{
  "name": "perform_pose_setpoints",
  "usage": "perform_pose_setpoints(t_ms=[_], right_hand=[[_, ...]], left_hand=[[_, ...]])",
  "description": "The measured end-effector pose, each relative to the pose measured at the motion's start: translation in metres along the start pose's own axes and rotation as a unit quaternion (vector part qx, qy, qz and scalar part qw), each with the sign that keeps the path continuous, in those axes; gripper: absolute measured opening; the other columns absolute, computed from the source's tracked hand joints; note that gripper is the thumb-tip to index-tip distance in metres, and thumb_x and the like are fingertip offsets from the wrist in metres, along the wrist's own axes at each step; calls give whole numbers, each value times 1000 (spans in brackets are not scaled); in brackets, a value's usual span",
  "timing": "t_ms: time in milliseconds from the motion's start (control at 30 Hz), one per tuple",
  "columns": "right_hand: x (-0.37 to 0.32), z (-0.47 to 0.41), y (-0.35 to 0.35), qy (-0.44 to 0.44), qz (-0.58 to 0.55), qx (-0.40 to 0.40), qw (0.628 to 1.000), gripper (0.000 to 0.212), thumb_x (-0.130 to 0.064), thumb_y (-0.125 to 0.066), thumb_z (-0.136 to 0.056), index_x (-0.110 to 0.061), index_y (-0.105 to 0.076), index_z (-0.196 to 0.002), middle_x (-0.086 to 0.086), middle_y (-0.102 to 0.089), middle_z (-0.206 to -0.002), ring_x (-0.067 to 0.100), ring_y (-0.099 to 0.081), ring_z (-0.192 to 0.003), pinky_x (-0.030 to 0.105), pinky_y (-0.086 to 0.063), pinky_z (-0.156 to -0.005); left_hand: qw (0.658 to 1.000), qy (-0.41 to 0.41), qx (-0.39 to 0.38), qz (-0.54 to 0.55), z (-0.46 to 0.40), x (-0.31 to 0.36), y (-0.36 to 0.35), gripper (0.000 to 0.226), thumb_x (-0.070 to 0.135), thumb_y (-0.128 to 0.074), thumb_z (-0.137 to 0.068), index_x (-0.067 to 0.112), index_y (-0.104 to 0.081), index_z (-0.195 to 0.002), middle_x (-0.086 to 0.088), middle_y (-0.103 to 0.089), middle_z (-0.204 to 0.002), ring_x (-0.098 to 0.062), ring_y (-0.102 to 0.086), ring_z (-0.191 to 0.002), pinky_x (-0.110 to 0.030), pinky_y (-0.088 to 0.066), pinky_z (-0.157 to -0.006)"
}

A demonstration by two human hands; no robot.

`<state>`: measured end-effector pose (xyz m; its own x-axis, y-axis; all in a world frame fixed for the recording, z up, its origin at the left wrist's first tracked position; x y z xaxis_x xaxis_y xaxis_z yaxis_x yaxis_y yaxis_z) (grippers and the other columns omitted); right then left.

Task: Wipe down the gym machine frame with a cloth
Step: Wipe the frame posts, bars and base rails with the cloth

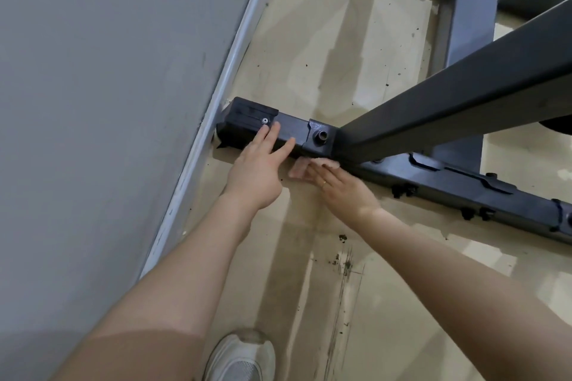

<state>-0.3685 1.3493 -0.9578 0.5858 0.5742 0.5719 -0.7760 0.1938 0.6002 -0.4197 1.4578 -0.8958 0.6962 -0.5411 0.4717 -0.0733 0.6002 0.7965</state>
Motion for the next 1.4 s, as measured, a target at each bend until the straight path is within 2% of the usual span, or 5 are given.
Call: perform_pose_setpoints(t_ms=[400, 733, 1067, 1300, 1400], right_hand=[[51, 54, 1, -152, -180, 169, 957, 23, 0, -52, -82, -2, -68, -99, 8, -67, -101, 26, -66, -97, 37, -53, -87], [131, 187, -78, -519, -608, 254, 544, 23, -11, -49, -97, -2, -58, -116, 16, -56, -114, 29, -49, -105, 29, -38, -86], [97, 128, -70, -358, -516, 201, 752, 32, -9, -53, -92, -1, -54, -122, 19, -54, -129, 37, -45, -128, 47, -24, -116], [110, 111, -59, -337, -633, 239, 654, 32, 2, -49, -93, -6, -51, -124, 11, -57, -120, 24, -55, -109, 35, -46, -98], [100, 113, -57, -288, -600, 233, 709, 59, 8, -48, -91, -5, -32, -146, 14, -39, -148, 27, -36, -137, 31, -24, -115]], left_hand=[[997, 27, -8, -78, 7, 31, -9, 79, 9, -46, -87, 15, 0, -151, -5, 9, -159, -20, 7, -146, -34, 2, -117], [959, 7, 98, 266, 10, 98, 1, 70, 10, -52, -93, 24, -16, -150, 4, -34, -150, -13, -35, -134, -14, -28, -97], [939, 61, 95, 324, 10, 107, -5, 67, 13, -49, -92, 35, -19, -148, 3, -58, -122, -15, -58, -102, -32, -51, -88], [930, 74, 118, 340, 9, 106, -9, 61, 13, -53, -91, 34, -29, -144, 6, -59, -118, -15, -58, -105, -32, -50, -88], [921, 79, 128, 360, 9, 107, -9, 61, 13, -55, -90, 32, -31, -143, 7, -58, -121, -14, -56, -109, -27, -47, -88]])
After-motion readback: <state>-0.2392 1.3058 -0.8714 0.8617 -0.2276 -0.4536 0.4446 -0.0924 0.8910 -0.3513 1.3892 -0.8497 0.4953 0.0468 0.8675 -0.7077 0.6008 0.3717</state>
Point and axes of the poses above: each hand's wrist, its own z-axis away from the middle knuckle, its own y-axis out of the back of the hand, x = y × z, the point moved 10 cm from there along -z, towards the middle knuckle
